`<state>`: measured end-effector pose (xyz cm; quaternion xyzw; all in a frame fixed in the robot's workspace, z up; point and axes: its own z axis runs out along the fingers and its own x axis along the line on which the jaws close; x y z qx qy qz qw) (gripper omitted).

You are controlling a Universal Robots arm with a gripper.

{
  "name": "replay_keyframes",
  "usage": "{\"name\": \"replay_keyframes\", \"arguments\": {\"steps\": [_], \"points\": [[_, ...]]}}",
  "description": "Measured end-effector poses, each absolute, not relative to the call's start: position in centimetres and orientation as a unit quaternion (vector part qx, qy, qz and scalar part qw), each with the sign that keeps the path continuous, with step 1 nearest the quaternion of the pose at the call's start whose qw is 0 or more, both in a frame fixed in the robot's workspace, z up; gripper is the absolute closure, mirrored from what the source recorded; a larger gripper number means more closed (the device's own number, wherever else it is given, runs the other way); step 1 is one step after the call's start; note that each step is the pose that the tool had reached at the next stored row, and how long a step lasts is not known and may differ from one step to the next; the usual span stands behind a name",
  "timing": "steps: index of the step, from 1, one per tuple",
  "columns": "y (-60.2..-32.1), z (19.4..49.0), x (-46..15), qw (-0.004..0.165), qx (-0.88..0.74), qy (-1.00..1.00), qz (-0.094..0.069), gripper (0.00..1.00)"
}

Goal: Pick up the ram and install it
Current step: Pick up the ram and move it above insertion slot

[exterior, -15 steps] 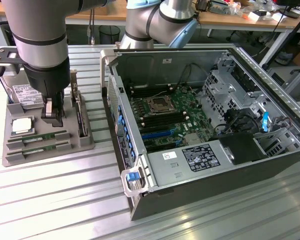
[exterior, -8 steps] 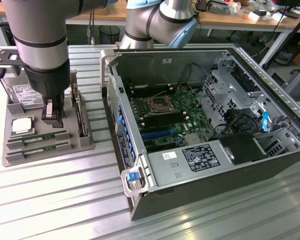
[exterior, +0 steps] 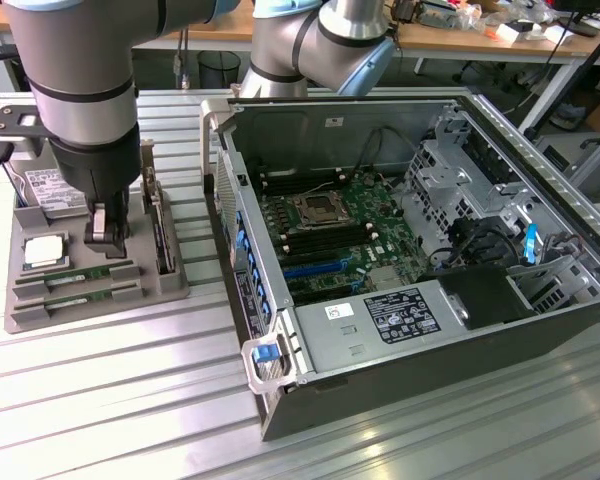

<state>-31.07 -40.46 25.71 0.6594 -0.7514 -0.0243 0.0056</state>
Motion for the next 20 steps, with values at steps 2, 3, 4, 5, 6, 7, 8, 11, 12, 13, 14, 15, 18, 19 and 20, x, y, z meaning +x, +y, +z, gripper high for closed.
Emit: {"name": "replay_keyframes", "arguments": {"steps": [2, 3, 4, 5, 6, 7, 8, 11, 12, 13, 14, 15, 18, 19, 20], "points": [[-40.5, 25.6, -31.3, 0.006, 0.661, -0.75, -0.024, 0.64], [-40.6, 25.6, -31.4, 0.006, 0.662, -0.749, -0.024, 0.64], [-40.6, 25.6, -31.4, 0.006, 0.663, -0.748, -0.024, 0.64], [-40.6, 25.5, -31.5, 0.006, 0.665, -0.747, -0.024, 0.64], [-40.7, 25.5, -31.6, 0.006, 0.667, -0.745, -0.024, 0.64], [-40.8, 25.4, -31.7, 0.006, 0.675, -0.737, -0.024, 0.64], [-40.8, 25.3, -31.7, 0.006, 0.681, -0.731, -0.024, 0.64], [-40.8, 25.2, -31.8, 0.007, 0.697, -0.716, -0.024, 0.64], [-40.8, 25.2, -31.9, 0.007, 0.698, -0.715, -0.024, 0.64], [-40.9, 25.1, -31.9, 0.007, 0.699, -0.715, -0.024, 0.64], [-40.9, 25.1, -32.0, 0.007, 0.699, -0.715, -0.024, 0.64], [-40.9, 25.0, -32.0, 0.007, 0.699, -0.714, -0.024, 0.64], [-41.2, 24.8, -32.4, 0.007, 0.7, -0.714, -0.024, 0.64], [-41.3, 24.8, -32.5, 0.007, 0.7, -0.713, -0.024, 0.64], [-41.4, 24.7, -32.7, 0.007, 0.701, -0.713, -0.024, 0.64]]}}
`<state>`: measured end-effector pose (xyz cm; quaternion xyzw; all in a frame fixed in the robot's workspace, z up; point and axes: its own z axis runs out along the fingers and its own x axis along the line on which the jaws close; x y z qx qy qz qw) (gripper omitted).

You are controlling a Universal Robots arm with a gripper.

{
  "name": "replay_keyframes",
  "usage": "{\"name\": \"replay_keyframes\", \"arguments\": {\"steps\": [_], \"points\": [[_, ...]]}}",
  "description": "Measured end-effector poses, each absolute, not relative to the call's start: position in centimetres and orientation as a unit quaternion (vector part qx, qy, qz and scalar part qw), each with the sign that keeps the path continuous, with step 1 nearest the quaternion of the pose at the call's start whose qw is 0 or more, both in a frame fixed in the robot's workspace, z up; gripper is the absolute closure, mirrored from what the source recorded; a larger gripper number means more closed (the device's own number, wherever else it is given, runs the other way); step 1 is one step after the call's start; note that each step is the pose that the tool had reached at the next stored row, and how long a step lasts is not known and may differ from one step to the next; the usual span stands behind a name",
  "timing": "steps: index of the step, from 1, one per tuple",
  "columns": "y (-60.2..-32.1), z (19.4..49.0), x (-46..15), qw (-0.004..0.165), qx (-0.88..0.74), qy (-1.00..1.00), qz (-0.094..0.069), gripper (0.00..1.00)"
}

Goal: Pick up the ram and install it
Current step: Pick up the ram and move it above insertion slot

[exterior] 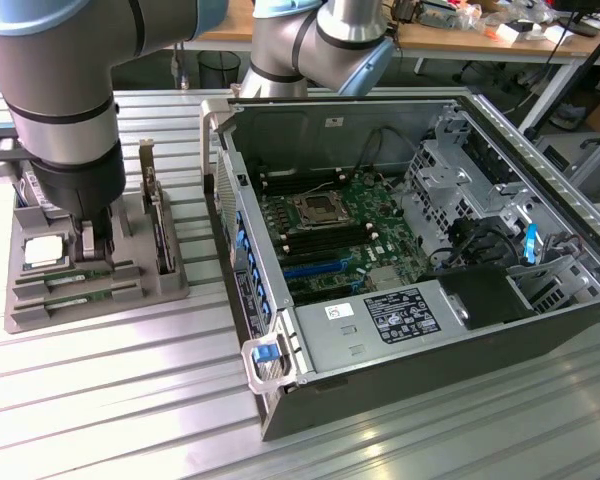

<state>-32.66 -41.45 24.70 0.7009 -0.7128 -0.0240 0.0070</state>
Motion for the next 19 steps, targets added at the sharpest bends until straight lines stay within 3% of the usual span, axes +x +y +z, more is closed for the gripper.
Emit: {"name": "replay_keyframes", "arguments": {"steps": [19], "points": [[-43.0, 22.6, -34.4, 0.007, 0.715, -0.699, -0.024, 0.64]]}}
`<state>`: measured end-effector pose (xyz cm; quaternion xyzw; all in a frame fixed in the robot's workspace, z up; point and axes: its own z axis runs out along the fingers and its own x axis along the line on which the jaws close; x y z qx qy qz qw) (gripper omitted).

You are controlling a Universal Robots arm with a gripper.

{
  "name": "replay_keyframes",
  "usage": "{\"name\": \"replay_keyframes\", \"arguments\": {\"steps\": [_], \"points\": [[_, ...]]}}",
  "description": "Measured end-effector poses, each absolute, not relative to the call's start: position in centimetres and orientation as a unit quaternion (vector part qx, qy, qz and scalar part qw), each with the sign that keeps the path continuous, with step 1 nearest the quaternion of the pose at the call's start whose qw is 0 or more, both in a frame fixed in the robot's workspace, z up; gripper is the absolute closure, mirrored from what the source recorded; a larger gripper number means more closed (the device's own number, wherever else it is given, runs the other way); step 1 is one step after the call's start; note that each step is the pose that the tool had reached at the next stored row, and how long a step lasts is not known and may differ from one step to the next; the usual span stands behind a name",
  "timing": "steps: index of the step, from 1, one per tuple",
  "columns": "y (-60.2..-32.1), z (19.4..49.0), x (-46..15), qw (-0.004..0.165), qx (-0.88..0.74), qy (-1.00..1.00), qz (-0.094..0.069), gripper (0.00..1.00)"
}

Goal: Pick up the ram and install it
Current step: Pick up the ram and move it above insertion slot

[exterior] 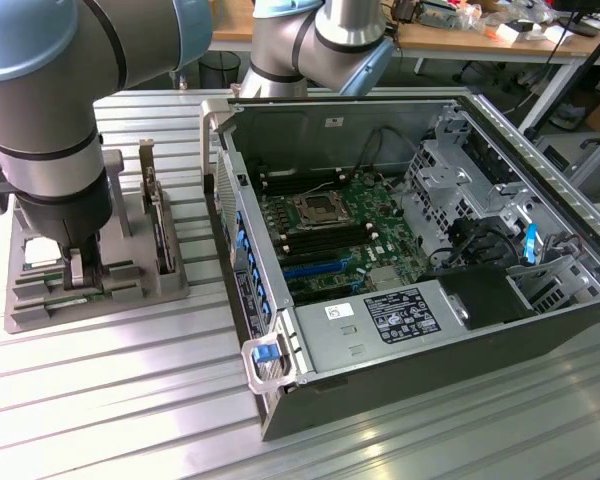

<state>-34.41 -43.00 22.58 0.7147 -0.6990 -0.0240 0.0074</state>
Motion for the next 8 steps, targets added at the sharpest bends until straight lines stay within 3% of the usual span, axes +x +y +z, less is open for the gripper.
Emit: {"name": "replay_keyframes", "arguments": {"steps": [8], "points": [[-43.2, 21.3, -35.3, 0.007, 0.72, -0.693, -0.024, 0.64]]}}
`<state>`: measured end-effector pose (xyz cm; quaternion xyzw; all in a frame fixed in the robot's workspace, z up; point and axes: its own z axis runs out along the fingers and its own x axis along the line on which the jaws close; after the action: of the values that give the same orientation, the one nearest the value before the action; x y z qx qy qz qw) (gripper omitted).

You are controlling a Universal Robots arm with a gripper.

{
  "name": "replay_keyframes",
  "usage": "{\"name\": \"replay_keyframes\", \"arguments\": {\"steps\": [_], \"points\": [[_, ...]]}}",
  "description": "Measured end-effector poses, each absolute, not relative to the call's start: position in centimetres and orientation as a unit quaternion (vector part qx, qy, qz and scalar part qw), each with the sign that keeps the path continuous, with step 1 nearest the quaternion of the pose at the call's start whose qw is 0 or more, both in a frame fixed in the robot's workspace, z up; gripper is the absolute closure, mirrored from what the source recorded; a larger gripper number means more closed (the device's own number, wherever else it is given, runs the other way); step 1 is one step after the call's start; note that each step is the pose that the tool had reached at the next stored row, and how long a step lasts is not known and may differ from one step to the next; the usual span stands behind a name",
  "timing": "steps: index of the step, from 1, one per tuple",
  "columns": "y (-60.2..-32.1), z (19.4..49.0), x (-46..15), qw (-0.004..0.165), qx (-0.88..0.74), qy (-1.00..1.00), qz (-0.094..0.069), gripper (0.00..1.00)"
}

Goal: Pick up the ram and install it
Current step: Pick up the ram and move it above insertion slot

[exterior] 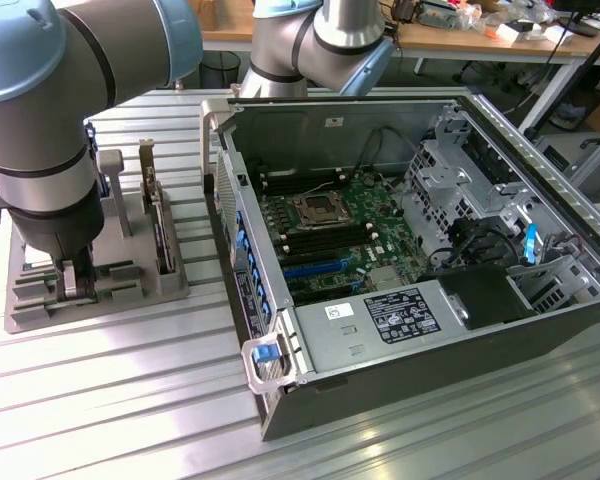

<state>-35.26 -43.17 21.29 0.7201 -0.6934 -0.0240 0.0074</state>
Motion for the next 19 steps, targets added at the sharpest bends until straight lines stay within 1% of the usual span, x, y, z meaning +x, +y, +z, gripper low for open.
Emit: {"name": "replay_keyframes", "arguments": {"steps": [8, 9, 11, 12, 19], "points": [[-43.18, 20.77, -35.36, 0.007, 0.72, -0.693, -0.024, 0.64], [-43.18, 20.77, -35.36, 0.007, 0.72, -0.693, -0.024, 0.65], [-43.18, 20.78, -35.36, 0.007, 0.72, -0.693, -0.024, 0.78], [-43.18, 20.77, -35.36, 0.007, 0.72, -0.693, -0.024, 0.88], [-43.18, 21.11, -35.36, 0.007, 0.72, -0.693, -0.024, 0.88]]}}
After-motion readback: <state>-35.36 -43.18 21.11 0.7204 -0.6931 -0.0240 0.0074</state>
